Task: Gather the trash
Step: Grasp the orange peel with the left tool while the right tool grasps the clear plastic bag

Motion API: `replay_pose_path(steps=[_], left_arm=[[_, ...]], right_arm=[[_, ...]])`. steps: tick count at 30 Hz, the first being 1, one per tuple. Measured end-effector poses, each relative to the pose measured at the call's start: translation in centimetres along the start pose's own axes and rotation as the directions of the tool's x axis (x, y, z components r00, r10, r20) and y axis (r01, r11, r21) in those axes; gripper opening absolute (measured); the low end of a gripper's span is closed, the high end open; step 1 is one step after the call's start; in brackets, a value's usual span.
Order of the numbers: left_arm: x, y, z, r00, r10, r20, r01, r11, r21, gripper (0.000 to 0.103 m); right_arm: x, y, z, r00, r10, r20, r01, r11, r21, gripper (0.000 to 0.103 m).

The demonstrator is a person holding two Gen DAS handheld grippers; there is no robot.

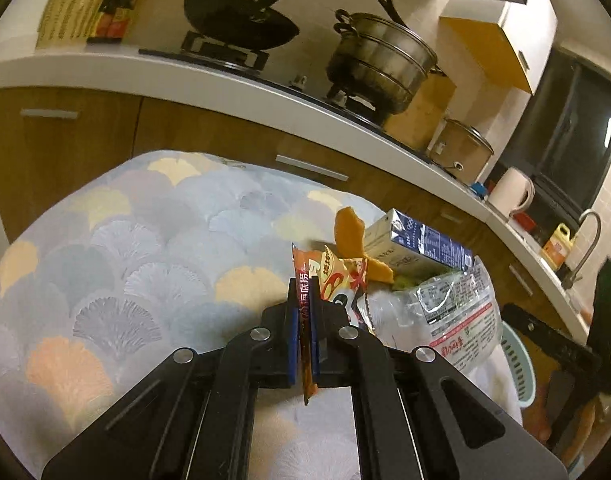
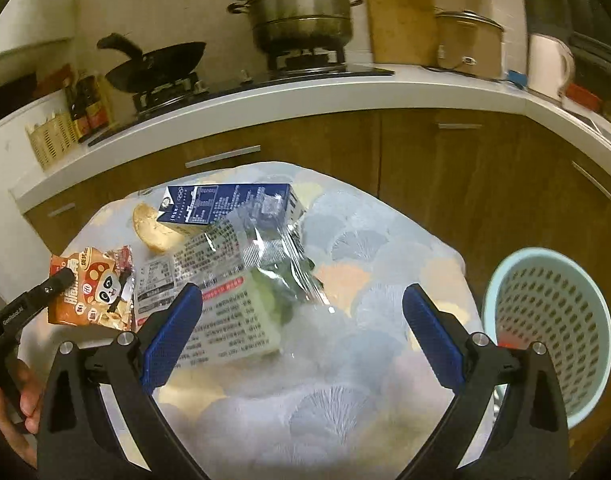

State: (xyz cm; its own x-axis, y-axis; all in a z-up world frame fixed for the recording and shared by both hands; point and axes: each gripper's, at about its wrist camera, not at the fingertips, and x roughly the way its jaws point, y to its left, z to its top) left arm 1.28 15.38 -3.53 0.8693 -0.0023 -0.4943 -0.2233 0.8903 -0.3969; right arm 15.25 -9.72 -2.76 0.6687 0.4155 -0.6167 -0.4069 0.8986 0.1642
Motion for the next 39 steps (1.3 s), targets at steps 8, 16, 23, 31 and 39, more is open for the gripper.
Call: replay_pose_path(steps=[8, 16, 23, 31, 39], left_arm=[[0.2, 0.1, -0.1, 1.000, -0.007, -0.006, 0.007, 1.000, 0.007, 0.002], [0.3, 0.0, -0.1, 1.000, -0.010, -0.007, 0.010, 1.000, 0.008, 0.002], [0.3, -0.2, -0.2, 1.000, -0.015, -0.008, 0.015, 1.000, 0.016, 0.002], [0.3, -0.3, -0.2, 1.000, -0.022, -0.010, 0.022, 1.000, 0.020, 0.002], [-1.0, -0.5, 0.3, 0.997, -0.072, 0.024, 0.072, 0.997, -0.007, 0.002]], right_arm=[[3.3, 1.5, -0.1, 0.992, 0.092, -0.091, -0.097, 0.994, -0.053, 0.068], [-0.3, 3.8, -2.1, 0.980, 0.191, -0.062, -0.197, 0.974, -0.115, 0.036], [-0.9, 6.5, -1.7, 0.954, 0.286, -0.092, -0.297, 0.944, -0.146, 0.041], [1.3, 7.9, -0.7, 0.940, 0.311, -0.139, -0.321, 0.945, -0.062, 0.048], [-1.3, 5.4, -0.5, 0.960, 0.266, -0.084, -0.270, 0.962, -0.037, 0.007]])
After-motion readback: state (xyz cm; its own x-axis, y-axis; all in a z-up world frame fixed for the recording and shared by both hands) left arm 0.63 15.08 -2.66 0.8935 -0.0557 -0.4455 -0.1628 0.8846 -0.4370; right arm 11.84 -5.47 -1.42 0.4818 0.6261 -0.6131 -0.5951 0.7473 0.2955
